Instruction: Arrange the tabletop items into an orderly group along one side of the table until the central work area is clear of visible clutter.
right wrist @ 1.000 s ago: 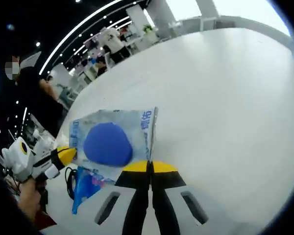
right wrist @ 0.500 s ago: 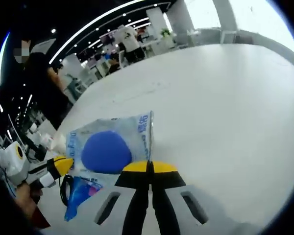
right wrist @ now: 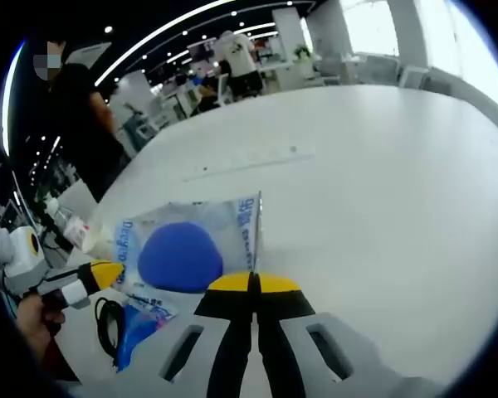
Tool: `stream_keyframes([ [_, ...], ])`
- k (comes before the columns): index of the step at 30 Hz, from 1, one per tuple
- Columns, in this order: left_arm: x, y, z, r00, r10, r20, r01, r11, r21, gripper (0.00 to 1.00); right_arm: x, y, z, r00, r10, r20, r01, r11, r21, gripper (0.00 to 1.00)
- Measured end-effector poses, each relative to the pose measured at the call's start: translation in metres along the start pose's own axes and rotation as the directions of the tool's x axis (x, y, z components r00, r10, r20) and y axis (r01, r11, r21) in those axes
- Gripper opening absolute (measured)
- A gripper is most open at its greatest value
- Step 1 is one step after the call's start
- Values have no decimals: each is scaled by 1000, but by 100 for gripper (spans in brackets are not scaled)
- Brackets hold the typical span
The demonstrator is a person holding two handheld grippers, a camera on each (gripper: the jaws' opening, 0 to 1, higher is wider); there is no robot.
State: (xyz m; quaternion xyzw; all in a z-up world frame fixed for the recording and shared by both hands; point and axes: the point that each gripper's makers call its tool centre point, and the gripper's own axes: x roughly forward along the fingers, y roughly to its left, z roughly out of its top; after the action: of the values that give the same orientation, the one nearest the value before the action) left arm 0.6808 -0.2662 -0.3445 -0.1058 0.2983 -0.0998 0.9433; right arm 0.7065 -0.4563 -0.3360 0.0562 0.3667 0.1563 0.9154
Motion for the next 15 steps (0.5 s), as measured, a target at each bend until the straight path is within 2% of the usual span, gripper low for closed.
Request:
stream_keyframes([
  [3, 4, 6, 0, 1000, 25, 11, -25, 1000, 7, 0, 6, 4, 2, 1000, 3, -7, -3, 1000, -28, 1],
  [5, 6, 14, 2, 997, 73, 40, -76, 993, 92, 0, 14, 8, -2, 999, 22, -38, -22, 1000, -15, 1],
  [6, 8, 18, -2, 994, 101, 37, -105, 985, 137, 0, 16, 8, -4, 999, 28, -46, -28, 1000, -7, 1],
  [10, 13, 23, -10, 994, 105, 31, -107, 990, 87, 0, 22, 9, -9, 997, 25, -67, -26, 999, -22, 1],
  [15, 17, 29, -11, 992, 124, 38, -127, 984, 122, 0, 28, 13, -15, 995, 36, -93, -38, 999, -21, 1],
])
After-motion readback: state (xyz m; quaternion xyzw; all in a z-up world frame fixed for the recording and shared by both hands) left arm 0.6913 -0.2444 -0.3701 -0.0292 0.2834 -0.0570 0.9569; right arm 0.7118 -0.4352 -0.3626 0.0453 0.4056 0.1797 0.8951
